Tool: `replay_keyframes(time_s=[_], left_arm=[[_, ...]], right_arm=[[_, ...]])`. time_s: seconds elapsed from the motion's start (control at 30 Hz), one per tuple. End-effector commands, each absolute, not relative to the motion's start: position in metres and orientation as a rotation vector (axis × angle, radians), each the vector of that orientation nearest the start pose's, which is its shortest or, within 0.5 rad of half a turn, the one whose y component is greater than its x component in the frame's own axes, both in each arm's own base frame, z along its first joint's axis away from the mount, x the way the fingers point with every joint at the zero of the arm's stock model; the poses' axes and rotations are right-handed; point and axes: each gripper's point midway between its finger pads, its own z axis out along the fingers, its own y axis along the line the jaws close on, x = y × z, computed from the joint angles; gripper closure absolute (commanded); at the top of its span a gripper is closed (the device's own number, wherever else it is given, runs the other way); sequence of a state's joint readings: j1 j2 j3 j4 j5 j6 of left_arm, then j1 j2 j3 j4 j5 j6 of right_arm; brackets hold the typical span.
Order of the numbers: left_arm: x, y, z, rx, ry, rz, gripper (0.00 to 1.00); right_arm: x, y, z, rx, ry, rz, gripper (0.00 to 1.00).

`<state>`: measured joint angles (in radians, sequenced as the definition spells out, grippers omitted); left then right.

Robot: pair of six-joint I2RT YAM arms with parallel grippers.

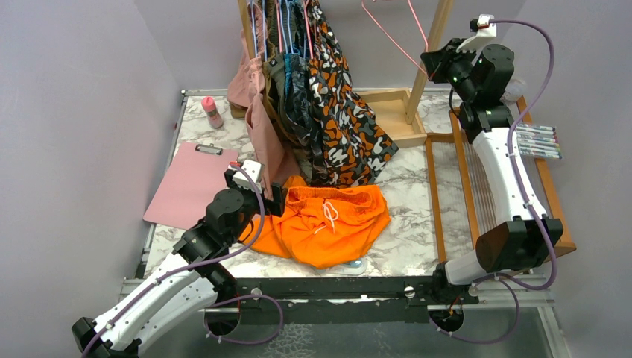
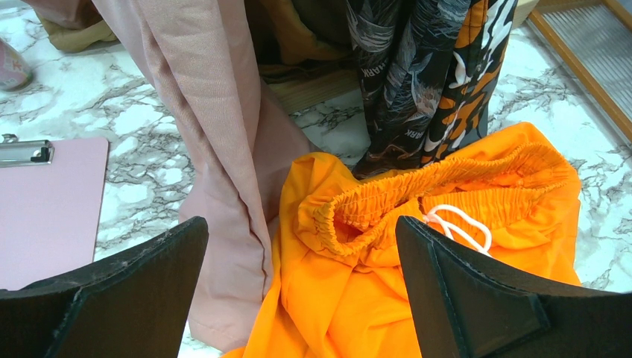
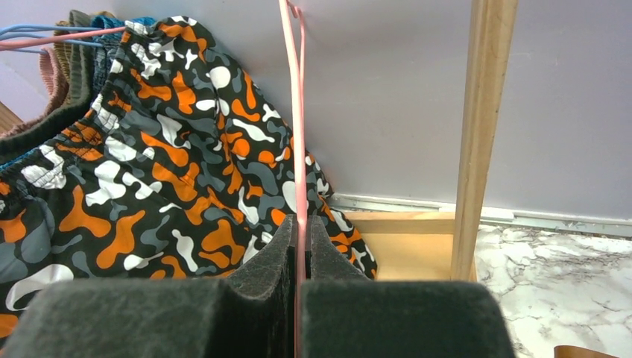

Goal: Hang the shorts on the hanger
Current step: Pick up the hanger from the clothesline.

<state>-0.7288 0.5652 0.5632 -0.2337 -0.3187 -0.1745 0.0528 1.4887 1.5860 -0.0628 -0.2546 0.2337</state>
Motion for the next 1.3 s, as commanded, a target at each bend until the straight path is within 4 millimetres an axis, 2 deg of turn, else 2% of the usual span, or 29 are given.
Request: replay_keyframes(time_s=[0.0, 0.5, 0.8, 1.03, 1.27], left_arm=[[0.233, -0.146, 0.225, 0.276, 1.767, -0.373, 0.02], [0.233, -0.145, 0.224, 0.269, 1.775, -0.367, 0.02], [0.234, -0.146, 0.221, 0.274, 1.786, -0.36, 0.02], [0.234, -0.144, 0.221, 0.268, 1.788, -0.352, 0.02], [0.235, -0.142, 0.222, 0.258, 1.786, -0.346, 0.02]], right_arm=[[0.476, 0.079, 0.442, -0.048, 1.52, 0.414, 0.99], [0.463, 0.088, 0.473, 0.005, 1.354, 0.495, 0.99], [0.446, 0.086, 0.486, 0.004, 1.293, 0.485, 0.99], [0.434, 0.086, 0.482, -0.002, 1.308, 0.487, 0.99], [0.406, 0.083, 0.472, 0.016, 1.34, 0.495, 0.99]])
